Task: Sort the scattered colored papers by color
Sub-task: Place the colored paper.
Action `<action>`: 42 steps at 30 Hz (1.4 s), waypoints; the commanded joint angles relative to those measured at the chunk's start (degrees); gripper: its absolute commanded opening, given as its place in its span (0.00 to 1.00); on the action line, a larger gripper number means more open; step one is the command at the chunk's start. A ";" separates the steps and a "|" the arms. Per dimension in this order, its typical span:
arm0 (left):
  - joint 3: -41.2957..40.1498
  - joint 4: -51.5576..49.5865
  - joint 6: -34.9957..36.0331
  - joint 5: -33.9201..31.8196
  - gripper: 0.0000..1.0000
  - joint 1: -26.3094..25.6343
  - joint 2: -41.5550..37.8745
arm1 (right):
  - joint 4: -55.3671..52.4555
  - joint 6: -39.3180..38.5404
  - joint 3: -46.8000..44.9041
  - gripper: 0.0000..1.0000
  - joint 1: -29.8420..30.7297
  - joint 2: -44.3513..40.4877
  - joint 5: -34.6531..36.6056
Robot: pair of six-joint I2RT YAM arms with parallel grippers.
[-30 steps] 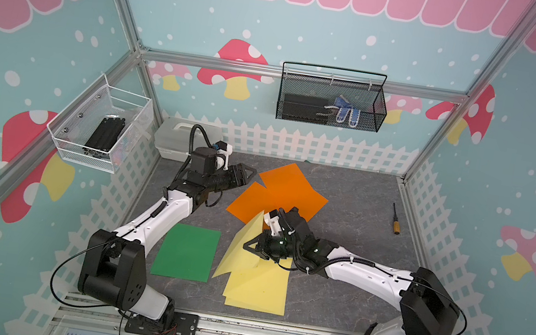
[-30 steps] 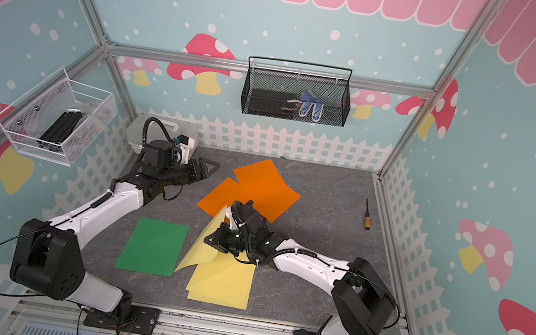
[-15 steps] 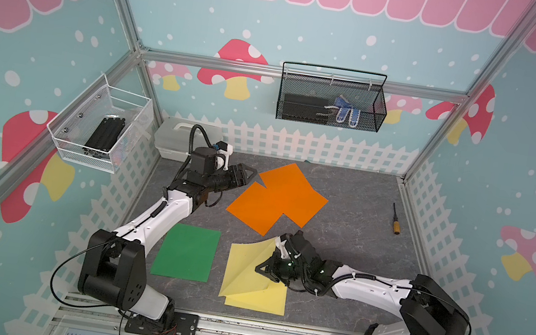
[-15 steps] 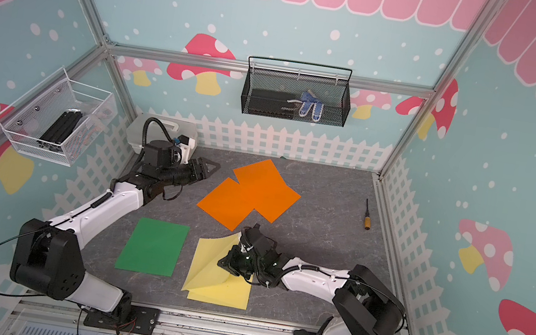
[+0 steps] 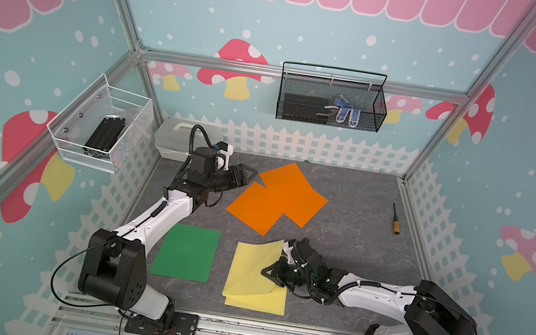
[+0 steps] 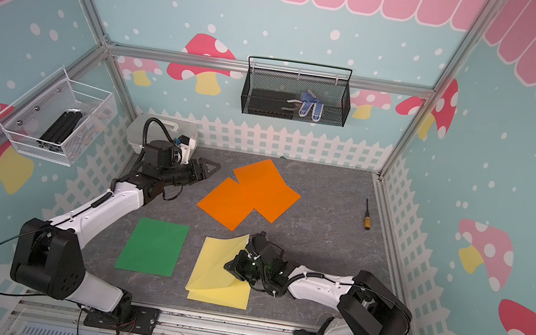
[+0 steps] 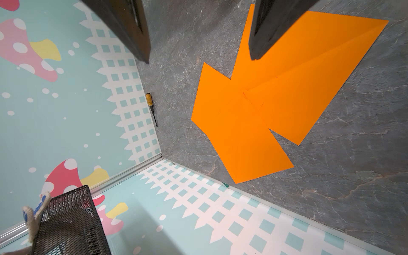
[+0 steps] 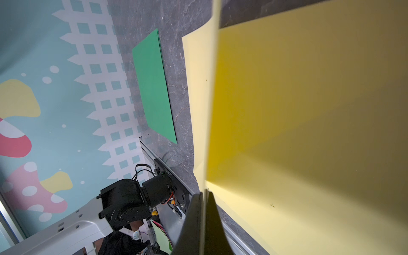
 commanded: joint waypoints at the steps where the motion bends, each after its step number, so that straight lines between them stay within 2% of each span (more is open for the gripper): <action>1: -0.25 1.16 -0.12 0.94 0.73 0.27 0.60 | 1.38 2.31 -1.61 0.00 0.52 -1.03 1.46; 14: -0.25 1.15 -0.16 1.05 0.74 0.29 0.95 | 2.30 4.91 -4.61 0.01 0.52 -0.40 2.29; 16: -0.25 1.21 -0.15 1.14 0.74 0.33 1.02 | 2.17 5.21 -4.99 0.10 0.52 -0.40 2.34; 24: -0.22 1.25 -0.16 0.95 0.74 0.29 1.07 | -0.80 6.24 -5.73 0.26 0.69 -1.56 3.21; 26: -0.20 1.19 -0.16 1.03 0.74 0.34 1.07 | -1.84 6.56 -6.03 0.26 0.61 -2.12 3.46; 29: -0.25 1.27 -0.22 1.04 0.74 0.31 1.07 | -4.36 7.11 -6.55 0.27 0.70 -3.81 4.07; 35: -0.24 1.46 -0.42 1.44 0.74 0.30 1.27 | -12.73 8.35 -8.52 0.37 0.70 -9.95 6.43; 42: -0.19 1.65 -0.56 1.49 0.74 0.35 1.49 | -20.45 11.44 -13.07 0.38 0.70 -19.02 9.50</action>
